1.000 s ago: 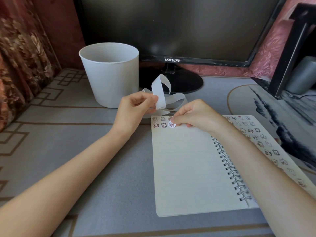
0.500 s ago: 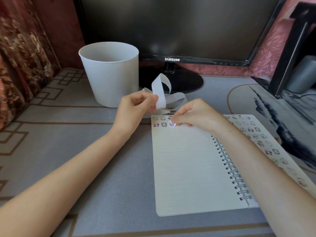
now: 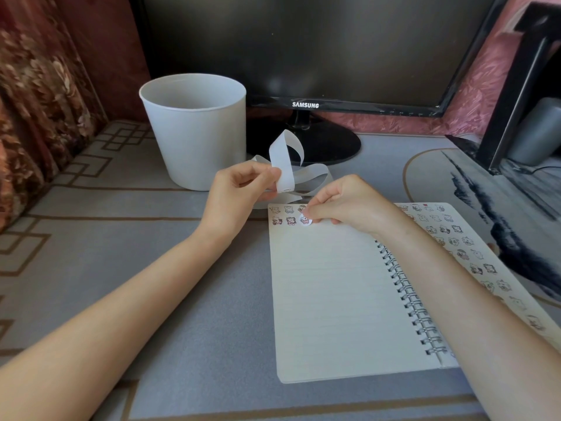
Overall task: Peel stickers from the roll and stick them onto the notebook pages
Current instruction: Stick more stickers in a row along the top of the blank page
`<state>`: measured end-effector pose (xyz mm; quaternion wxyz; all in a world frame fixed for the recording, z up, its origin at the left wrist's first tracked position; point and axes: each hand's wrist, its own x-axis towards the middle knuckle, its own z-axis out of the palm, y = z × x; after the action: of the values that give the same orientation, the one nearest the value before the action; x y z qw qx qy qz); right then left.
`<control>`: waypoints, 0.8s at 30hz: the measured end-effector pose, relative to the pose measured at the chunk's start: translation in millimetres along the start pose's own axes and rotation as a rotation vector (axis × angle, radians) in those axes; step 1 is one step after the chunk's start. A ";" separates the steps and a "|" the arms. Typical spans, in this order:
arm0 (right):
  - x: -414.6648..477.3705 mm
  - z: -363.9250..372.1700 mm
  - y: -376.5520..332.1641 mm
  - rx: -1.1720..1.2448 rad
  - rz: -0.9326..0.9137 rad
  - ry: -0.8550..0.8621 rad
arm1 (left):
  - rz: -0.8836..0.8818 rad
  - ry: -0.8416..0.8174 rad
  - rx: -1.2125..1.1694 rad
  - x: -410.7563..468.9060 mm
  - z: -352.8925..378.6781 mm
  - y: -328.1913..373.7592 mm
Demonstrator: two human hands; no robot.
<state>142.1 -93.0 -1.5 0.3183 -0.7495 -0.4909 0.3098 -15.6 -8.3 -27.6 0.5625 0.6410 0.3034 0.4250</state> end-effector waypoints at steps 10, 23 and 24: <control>4.0 5.2 3.6 -0.072 -0.022 0.048 | 0.007 -0.002 0.005 -0.8 0.4 0.7; 7.2 -0.8 9.1 -0.098 -0.034 0.040 | 0.013 -0.001 0.007 0.4 0.5 0.1; 7.4 -1.6 9.7 -0.088 -0.032 0.034 | 0.012 -0.001 0.007 0.3 0.5 0.1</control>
<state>151.0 -89.5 -9.2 0.2982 -0.7599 -0.5107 0.2698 -15.0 -8.3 -27.4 0.5577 0.6450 0.3007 0.4272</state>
